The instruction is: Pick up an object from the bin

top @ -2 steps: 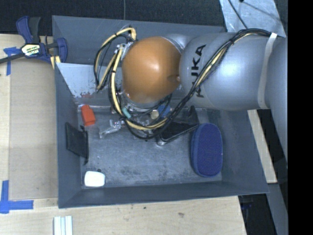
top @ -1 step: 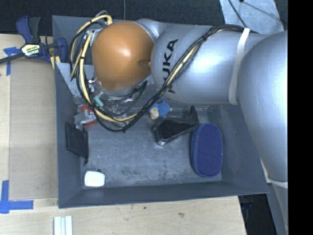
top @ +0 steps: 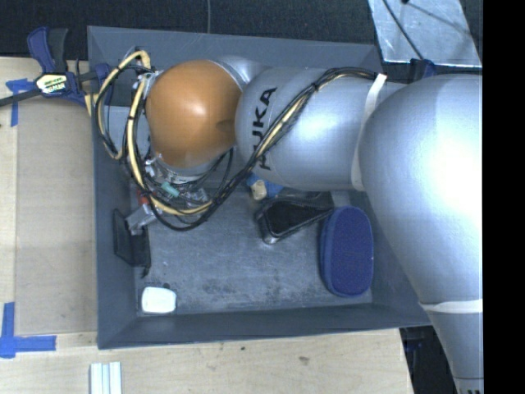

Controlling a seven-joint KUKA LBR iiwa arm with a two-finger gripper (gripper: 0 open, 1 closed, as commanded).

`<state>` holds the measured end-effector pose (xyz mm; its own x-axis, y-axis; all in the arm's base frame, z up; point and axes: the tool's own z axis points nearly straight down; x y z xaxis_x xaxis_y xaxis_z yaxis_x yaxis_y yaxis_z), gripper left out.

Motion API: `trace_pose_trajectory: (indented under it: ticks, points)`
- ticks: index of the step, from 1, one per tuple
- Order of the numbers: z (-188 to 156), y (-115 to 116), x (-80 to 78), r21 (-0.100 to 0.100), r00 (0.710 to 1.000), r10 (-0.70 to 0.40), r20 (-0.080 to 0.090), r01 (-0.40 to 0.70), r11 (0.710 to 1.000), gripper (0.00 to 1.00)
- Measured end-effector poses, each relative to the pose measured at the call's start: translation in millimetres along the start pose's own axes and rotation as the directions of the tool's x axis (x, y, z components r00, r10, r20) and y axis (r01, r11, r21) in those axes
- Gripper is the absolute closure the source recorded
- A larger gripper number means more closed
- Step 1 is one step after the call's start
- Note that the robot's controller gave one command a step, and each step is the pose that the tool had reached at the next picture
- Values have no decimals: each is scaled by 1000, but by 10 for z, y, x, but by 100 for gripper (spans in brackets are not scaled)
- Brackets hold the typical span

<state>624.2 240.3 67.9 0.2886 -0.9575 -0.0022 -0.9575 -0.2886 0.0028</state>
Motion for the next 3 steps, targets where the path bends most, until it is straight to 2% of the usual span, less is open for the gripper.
trace_pose_trajectory:
  ticks: [1,2,3]
  points:
    - [-37,-14,-7,1,1000,2,1,-2,1000,100]
    - [-43,90,86,5,994,-110,0,110,994,100]
    - [-1753,224,258,14,995,-102,-2,102,995,100]
